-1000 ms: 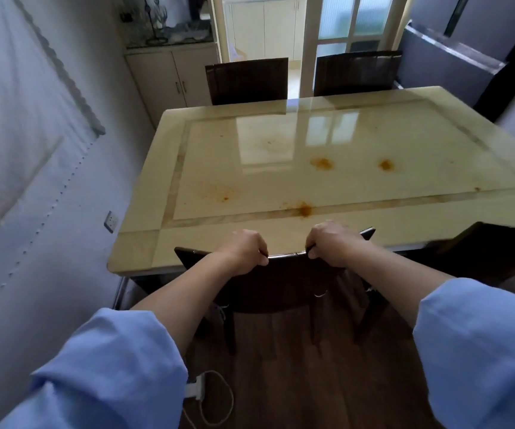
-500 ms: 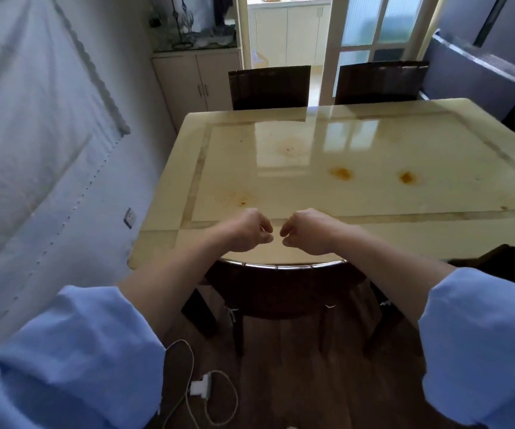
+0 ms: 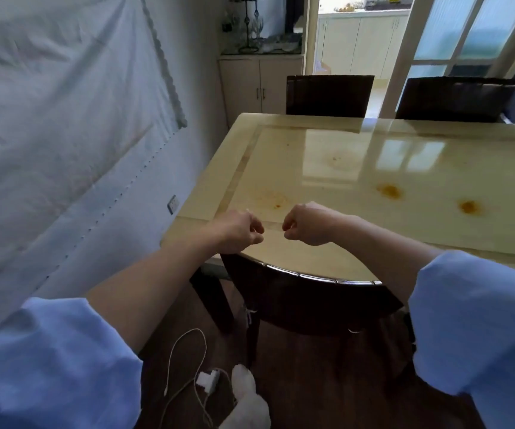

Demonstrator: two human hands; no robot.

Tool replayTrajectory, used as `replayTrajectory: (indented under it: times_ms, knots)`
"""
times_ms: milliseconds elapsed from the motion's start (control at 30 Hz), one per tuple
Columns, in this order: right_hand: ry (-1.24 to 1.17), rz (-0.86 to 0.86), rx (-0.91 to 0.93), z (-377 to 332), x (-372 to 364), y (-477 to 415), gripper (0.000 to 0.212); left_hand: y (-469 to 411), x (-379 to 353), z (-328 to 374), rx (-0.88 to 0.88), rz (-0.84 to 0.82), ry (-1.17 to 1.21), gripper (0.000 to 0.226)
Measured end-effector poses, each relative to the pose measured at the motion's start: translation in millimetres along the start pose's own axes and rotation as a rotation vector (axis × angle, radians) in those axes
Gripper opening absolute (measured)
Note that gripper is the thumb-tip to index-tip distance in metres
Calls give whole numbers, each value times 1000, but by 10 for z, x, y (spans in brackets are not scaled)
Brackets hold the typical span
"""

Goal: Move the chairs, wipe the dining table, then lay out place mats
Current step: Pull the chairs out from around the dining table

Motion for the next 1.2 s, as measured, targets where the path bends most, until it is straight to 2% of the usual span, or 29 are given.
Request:
replayTrajectory:
  times_ms: [333, 667, 867, 1100, 1200]
  knots:
    - [82, 9, 132, -285, 112, -198, 30, 143, 215, -41, 25, 89, 40, 32]
    - [32, 20, 125, -356, 268, -113, 30, 180, 304, -21, 39, 25, 6, 34]
    - [-28, 101, -72, 133, 330, 431, 30, 77, 117, 488, -113, -43, -63, 30]
    - [-90, 299, -402, 779, 333, 1545, 32, 200, -318, 1430, -440, -50, -140, 26]
    - [-126, 315, -535, 1033, 203, 2104, 33, 360, -620, 1809, -546, -71, -130, 27]
Point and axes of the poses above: each hand's wrist, its own y-axis away from the middle knuckle, its own x-axis out of the back of the hand, z = x × y, the point moved 5 cm from there along -y, towards the middle knuckle, and after that the axes turned 6 degrees about x, right-handed, at the moved point
